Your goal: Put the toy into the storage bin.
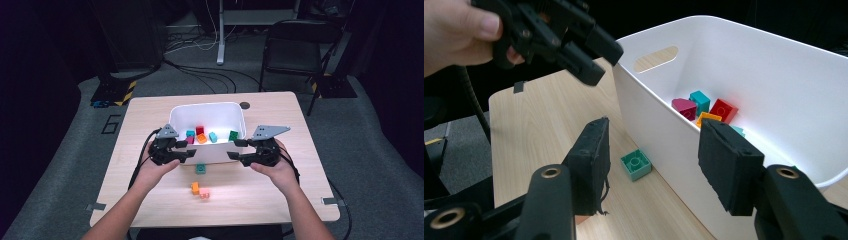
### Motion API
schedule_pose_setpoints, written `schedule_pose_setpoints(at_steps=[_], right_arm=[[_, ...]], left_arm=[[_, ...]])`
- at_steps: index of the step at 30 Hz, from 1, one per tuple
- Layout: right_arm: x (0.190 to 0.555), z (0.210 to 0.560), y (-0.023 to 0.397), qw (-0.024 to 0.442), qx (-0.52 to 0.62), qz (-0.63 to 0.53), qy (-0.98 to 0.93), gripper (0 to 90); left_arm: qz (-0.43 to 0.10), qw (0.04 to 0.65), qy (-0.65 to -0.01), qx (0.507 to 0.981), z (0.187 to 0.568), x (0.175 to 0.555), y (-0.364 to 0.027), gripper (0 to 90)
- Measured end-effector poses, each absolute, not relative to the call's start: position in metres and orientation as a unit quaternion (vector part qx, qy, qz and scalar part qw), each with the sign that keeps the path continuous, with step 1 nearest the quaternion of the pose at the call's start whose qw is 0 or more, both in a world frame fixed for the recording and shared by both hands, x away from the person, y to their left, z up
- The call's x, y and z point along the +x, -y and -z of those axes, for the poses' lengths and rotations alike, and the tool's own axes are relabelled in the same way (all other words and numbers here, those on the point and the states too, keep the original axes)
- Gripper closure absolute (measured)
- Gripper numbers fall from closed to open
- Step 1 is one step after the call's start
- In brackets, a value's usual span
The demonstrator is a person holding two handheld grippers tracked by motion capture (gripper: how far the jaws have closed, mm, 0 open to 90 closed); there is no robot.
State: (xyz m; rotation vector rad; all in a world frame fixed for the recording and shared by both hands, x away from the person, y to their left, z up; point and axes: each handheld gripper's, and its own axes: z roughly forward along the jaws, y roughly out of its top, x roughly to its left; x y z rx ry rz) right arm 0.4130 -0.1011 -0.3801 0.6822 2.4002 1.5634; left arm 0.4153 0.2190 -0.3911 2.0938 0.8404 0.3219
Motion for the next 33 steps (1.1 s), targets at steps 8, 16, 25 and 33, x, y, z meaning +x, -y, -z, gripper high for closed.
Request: schedule_pose_setpoints(at_steps=[8, 16, 25, 33], right_arm=[[0.412, 0.38, 0.1, 0.098, 0.228, -0.527, -0.812, 45.9], [0.412, 0.38, 0.101, 0.1, 0.229, -0.529, -0.811, 45.9], [0.412, 0.379, 0.101, 0.1, 0.23, -0.53, -0.81, 45.9], [0.412, 0.379, 0.102, 0.101, 0.232, -0.533, -0.807, 45.9]], left_arm=[[-0.113, 0.416, -0.352, 0.831, 0.429, 0.406, -0.22, 49.4], [-0.104, 0.404, -0.366, 0.832, 0.466, 0.408, -0.216, 47.1], [-0.098, 0.398, -0.369, 0.834, 0.491, 0.415, -0.206, 46.3], [-0.09, 0.384, -0.375, 0.839, 0.504, 0.42, -0.195, 45.5]])
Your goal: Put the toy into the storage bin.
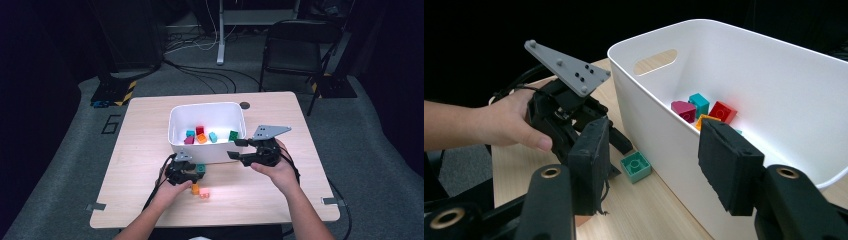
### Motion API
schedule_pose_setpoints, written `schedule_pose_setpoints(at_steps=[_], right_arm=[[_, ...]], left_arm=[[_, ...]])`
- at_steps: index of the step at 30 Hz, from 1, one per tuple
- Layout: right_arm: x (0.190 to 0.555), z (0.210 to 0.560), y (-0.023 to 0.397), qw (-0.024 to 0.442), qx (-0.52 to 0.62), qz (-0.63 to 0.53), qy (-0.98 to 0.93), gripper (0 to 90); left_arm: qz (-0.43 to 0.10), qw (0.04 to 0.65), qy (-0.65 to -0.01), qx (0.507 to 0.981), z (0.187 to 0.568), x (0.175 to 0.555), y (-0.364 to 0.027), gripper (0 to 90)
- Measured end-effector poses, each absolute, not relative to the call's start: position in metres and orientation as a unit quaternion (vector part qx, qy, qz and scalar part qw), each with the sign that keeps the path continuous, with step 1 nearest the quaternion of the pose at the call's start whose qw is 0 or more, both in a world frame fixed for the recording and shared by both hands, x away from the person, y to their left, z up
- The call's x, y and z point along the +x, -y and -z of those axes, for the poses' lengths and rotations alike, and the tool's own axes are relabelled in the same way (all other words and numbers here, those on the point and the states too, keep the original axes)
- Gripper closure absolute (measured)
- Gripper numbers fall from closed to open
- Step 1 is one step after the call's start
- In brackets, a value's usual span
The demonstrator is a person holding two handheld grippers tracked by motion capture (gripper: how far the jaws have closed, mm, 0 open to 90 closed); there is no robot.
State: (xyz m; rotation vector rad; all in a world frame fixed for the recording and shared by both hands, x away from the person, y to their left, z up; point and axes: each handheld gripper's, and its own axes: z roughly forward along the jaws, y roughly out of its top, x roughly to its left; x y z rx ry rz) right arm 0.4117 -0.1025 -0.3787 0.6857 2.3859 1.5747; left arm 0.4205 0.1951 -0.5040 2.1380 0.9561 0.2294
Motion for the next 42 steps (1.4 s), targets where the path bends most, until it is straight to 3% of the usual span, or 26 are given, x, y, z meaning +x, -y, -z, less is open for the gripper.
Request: schedule_pose_setpoints(at_steps=[19, 24, 27, 42], right_arm=[[0.413, 0.379, 0.103, 0.1, 0.234, -0.536, -0.805, 45.9], [0.414, 0.38, 0.104, 0.101, 0.236, -0.537, -0.804, 45.9], [0.414, 0.38, 0.104, 0.1, 0.236, -0.536, -0.804, 46.0], [0.414, 0.38, 0.103, 0.099, 0.234, -0.536, -0.805, 46.0]], left_arm=[[-0.093, 0.377, -0.348, 0.853, 0.513, 0.427, -0.175, 44.2], [-0.102, 0.368, -0.343, 0.858, 0.515, 0.428, -0.169, 49.5], [-0.106, 0.367, -0.337, 0.861, 0.515, 0.427, -0.167, 57.1], [-0.101, 0.375, -0.323, 0.863, 0.491, 0.421, -0.175, 58.5]])
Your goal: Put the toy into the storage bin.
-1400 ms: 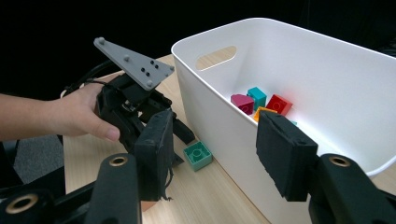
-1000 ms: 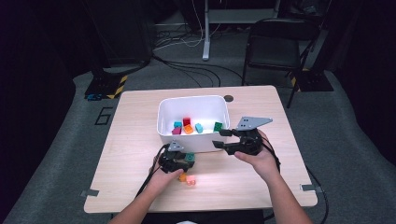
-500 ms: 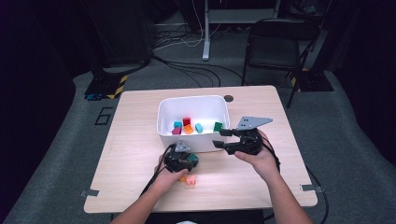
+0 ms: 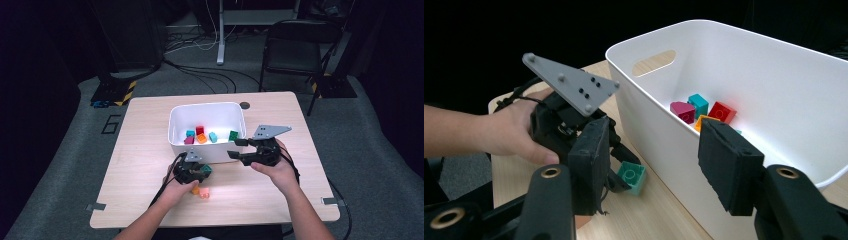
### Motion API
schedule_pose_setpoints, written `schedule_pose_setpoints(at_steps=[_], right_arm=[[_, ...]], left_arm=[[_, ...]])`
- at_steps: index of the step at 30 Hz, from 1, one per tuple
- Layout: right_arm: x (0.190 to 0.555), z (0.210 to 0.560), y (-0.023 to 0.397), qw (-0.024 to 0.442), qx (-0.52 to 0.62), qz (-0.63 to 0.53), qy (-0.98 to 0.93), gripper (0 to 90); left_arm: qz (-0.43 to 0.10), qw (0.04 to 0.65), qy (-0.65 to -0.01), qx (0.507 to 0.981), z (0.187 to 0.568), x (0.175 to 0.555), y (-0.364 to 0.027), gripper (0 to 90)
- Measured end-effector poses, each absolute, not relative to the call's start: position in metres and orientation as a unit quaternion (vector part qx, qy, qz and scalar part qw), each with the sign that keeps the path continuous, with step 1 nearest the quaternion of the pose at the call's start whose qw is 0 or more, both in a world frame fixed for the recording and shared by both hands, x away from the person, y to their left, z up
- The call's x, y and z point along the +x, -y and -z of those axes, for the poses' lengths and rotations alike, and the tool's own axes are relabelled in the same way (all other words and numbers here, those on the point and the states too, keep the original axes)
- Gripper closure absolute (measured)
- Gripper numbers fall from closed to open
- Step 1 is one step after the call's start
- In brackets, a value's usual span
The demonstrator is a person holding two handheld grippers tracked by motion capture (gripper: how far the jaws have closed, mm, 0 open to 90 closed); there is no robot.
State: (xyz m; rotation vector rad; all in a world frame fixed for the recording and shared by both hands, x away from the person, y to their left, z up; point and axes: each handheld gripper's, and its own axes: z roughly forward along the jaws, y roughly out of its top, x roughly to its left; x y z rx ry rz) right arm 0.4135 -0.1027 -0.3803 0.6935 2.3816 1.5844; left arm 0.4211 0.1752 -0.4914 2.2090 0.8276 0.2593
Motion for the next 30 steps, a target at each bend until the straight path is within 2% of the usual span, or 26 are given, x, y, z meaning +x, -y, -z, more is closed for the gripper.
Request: schedule_pose_setpoints(at_steps=[19, 30], right_arm=[[0.413, 0.379, 0.105, 0.1, 0.235, -0.538, -0.803, 46.0], [0.413, 0.376, 0.109, 0.103, 0.24, -0.54, -0.8, 46.0]], left_arm=[[-0.086, 0.4, -0.311, 0.858, 0.429, 0.414, -0.18, 58.6], [-0.091, 0.421, -0.297, 0.853, 0.387, 0.428, -0.176, 58.6]])
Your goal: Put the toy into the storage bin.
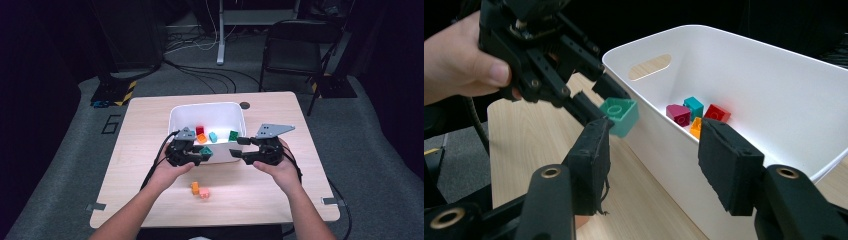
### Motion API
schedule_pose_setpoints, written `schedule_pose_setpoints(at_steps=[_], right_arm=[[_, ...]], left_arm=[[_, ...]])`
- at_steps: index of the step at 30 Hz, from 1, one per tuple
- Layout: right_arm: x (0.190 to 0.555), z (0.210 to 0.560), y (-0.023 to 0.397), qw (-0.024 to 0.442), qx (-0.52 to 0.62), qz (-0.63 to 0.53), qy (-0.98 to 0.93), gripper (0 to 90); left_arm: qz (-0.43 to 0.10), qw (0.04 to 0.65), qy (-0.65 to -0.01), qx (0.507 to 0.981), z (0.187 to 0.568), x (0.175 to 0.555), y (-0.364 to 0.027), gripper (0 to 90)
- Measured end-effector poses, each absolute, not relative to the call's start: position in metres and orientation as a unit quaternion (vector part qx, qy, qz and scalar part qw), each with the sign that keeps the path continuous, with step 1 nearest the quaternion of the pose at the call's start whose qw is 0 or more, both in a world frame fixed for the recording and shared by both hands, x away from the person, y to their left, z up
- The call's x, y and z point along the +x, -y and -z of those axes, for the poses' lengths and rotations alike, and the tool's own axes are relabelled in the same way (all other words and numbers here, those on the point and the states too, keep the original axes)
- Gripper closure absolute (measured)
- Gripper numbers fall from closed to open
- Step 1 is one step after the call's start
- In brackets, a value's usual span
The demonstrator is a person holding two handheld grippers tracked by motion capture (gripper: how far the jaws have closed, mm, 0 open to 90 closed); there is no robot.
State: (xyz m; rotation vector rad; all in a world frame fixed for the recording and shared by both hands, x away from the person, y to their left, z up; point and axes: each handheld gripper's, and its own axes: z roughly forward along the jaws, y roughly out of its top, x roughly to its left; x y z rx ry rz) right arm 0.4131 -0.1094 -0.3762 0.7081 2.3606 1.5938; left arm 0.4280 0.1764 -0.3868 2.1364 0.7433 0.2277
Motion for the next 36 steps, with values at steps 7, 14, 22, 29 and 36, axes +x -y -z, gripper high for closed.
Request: schedule_pose_setpoints(at_steps=[7, 14, 22, 29, 36], right_arm=[[0.414, 0.375, 0.112, 0.106, 0.24, -0.542, -0.798, 46.0], [0.415, 0.375, 0.115, 0.106, 0.244, -0.544, -0.796, 46.0], [0.415, 0.374, 0.118, 0.107, 0.246, -0.546, -0.794, 45.9], [0.417, 0.375, 0.12, 0.108, 0.248, -0.548, -0.792, 46.0], [0.417, 0.375, 0.121, 0.107, 0.25, -0.547, -0.792, 46.0]], left_arm=[[-0.082, 0.431, -0.296, 0.848, 0.366, 0.446, -0.172, 58.6], [-0.094, 0.435, -0.287, 0.848, 0.349, 0.458, -0.161, 58.6], [-0.098, 0.433, -0.286, 0.849, 0.343, 0.484, -0.152, 58.7], [-0.101, 0.427, -0.288, 0.851, 0.349, 0.508, -0.145, 58.6], [-0.1, 0.425, -0.29, 0.851, 0.36, 0.531, -0.139, 58.6]])
